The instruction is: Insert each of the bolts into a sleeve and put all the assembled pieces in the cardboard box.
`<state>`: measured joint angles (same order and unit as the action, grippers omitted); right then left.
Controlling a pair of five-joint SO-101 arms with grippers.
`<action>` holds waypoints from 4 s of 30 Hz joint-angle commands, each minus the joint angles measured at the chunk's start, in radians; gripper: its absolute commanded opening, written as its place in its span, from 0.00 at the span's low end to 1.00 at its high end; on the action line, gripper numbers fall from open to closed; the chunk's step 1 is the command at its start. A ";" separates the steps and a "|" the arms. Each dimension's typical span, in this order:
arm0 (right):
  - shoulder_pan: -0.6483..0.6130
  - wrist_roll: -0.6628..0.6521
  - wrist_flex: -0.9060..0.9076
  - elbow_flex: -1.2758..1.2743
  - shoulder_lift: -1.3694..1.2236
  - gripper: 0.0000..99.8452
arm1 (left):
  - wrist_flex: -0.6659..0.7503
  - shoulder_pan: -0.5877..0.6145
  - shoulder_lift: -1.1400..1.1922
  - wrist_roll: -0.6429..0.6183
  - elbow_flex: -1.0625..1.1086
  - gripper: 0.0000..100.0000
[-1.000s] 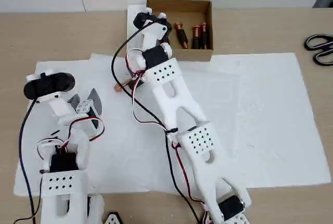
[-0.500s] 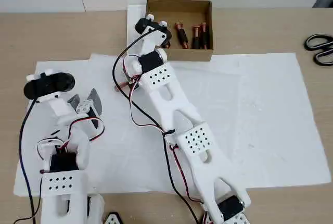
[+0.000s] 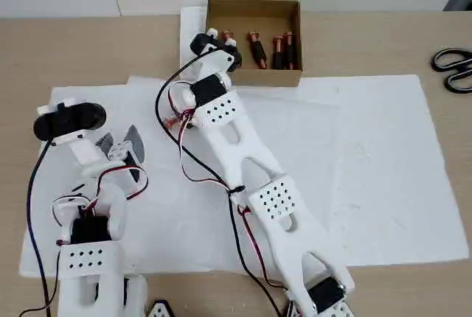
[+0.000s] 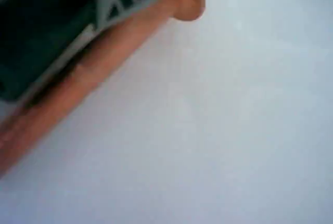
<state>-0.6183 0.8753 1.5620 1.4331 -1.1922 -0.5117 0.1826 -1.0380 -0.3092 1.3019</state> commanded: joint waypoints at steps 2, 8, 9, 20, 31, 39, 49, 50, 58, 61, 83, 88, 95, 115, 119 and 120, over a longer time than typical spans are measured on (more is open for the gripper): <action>0.002 0.005 0.007 0.040 0.002 0.18 | 0.023 0.000 -0.021 0.005 -0.002 0.16; 0.002 0.003 -0.004 0.049 -0.074 0.18 | 0.023 0.000 -0.021 0.005 -0.002 0.16; 0.002 0.003 -0.004 0.049 -0.084 0.18 | 0.023 0.000 -0.021 0.005 -0.001 0.16; 0.027 0.003 0.056 0.144 -0.097 0.14 | 0.023 0.000 -0.021 0.005 -0.001 0.16; 0.094 -0.054 0.064 0.155 -0.094 0.00 | 0.023 0.000 -0.021 0.005 -0.001 0.16; 0.134 -0.137 0.120 0.229 -0.021 0.00 | 0.023 0.000 -0.021 0.005 -0.001 0.16; 0.208 -0.203 0.128 0.221 0.090 0.00 | 0.023 -0.002 -0.021 0.005 -0.001 0.16; 0.205 -0.224 0.133 0.221 0.094 0.00 | 0.023 -0.002 -0.021 0.005 -0.001 0.16; 0.197 -0.315 0.142 -0.040 0.246 0.00 | 0.023 -0.002 -0.021 0.005 -0.001 0.16; 0.197 -0.334 0.140 -0.206 0.380 0.00 | 0.023 -0.002 -0.020 0.005 -0.001 0.16; 0.302 -0.675 0.101 -0.657 0.390 0.00 | 0.023 -0.003 -0.021 0.005 -0.001 0.16; 0.300 -0.701 0.108 -0.657 0.371 0.05 | 0.023 -0.003 -0.021 0.005 -0.001 0.16; 0.300 -0.704 0.120 -0.658 0.363 0.19 | 0.023 -0.003 -0.021 0.005 -0.001 0.16; 0.298 -0.746 0.120 -0.660 0.369 0.00 | 0.023 -0.003 -0.018 0.005 -0.001 0.16; 0.305 -0.789 0.124 -0.658 0.381 0.00 | -0.012 -0.003 -0.015 0.005 -0.035 0.16; 0.306 -0.810 0.134 -0.658 0.397 0.00 | -0.038 -0.003 -0.014 0.005 -0.056 0.16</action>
<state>-0.3191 0.1174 1.6755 0.7733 -0.8378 -0.5163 0.1826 -1.0380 -0.3092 1.3034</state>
